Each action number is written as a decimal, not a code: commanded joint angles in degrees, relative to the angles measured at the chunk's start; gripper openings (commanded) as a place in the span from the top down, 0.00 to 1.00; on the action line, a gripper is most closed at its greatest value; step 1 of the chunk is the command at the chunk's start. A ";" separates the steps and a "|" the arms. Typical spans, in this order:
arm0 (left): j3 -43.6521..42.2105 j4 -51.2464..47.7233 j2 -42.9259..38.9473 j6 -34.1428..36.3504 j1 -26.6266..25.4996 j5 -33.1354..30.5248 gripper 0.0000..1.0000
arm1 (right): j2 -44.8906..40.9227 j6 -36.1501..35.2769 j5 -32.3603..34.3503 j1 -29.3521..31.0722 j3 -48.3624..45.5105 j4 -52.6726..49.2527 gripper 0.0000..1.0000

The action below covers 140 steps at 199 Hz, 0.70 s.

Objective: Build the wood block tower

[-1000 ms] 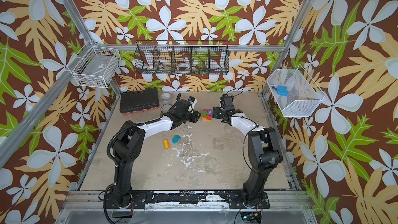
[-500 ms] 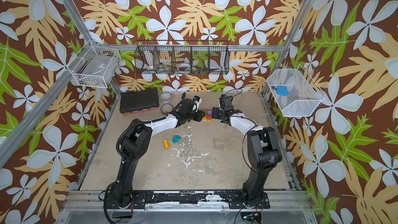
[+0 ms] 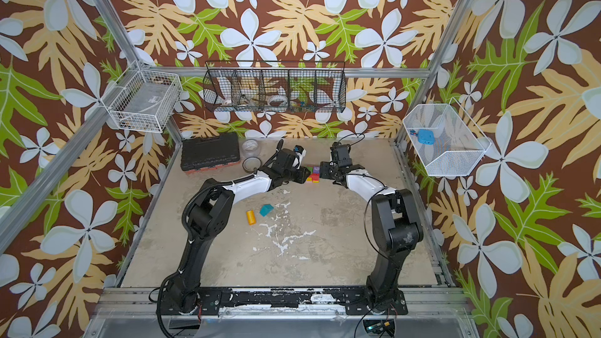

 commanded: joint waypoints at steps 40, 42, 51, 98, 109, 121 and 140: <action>1.85 -1.32 0.86 0.81 -0.05 0.05 0.61 | 0.67 0.01 0.43 0.04 0.84 0.30 0.35; 1.85 -1.30 0.79 0.86 -0.05 0.04 0.61 | 0.67 0.06 0.44 0.07 0.84 0.28 0.35; 1.70 -1.27 0.53 0.93 -0.05 0.22 0.61 | 0.92 0.09 0.66 0.02 0.97 0.27 0.35; -1.93 1.15 -3.44 1.25 0.04 0.04 0.58 | 2.68 1.33 1.40 -0.96 1.95 -0.65 0.36; -2.86 1.98 -4.42 1.10 0.34 -1.32 0.57 | 3.05 1.33 1.40 -1.15 2.15 -0.73 0.36; -3.58 2.94 -5.09 0.41 0.94 -1.51 0.57 | 3.39 1.38 1.34 -1.20 2.35 -0.86 0.36; -2.99 2.96 -4.46 -0.70 2.01 -2.05 0.57 | 4.27 1.34 0.92 -1.15 3.00 -0.96 0.36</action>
